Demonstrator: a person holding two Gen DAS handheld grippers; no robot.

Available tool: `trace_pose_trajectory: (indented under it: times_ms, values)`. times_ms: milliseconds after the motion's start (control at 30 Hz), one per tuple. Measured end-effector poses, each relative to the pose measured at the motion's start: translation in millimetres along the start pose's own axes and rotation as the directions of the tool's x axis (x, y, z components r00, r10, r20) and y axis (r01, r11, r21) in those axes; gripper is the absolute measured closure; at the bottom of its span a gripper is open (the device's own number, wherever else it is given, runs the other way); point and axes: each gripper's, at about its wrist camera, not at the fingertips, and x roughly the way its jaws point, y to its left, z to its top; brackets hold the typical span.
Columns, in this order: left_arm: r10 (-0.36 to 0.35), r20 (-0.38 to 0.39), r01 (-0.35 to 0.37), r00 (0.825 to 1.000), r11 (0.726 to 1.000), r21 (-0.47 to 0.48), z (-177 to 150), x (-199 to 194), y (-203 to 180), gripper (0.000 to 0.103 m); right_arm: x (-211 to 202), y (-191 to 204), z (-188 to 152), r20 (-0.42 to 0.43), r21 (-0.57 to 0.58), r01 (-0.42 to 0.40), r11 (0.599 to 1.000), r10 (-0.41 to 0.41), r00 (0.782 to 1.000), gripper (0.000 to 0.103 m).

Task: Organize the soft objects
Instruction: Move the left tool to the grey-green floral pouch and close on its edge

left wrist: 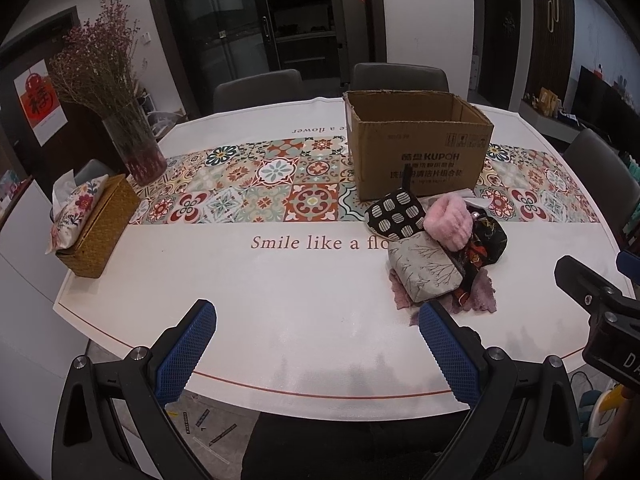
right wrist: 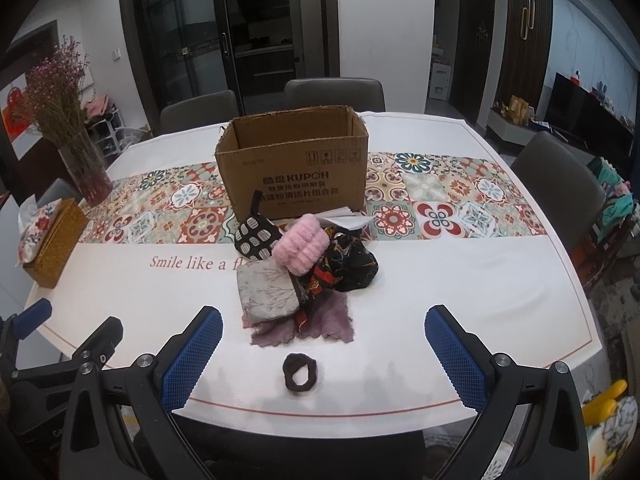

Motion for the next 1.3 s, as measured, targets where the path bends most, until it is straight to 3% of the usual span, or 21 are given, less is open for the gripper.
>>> trace_pose_trajectory:
  times_ms: [833, 1300]
  values:
    - [-0.028, -0.14, 0.039, 0.99, 0.996, 0.081, 25.2, 81.8, -49.0, 0.0, 81.4, -30.1, 13.4, -0.143, 0.047, 0.03, 0.998, -0.023, 0.989, 0.001]
    - [-0.082, -0.233, 0.108, 0.969, 0.989, 0.101, 25.0, 125.9, -72.9, 0.0, 117.0, -47.9, 13.3, -0.207, 0.089, 0.041, 0.995, -0.022, 0.978, 0.001]
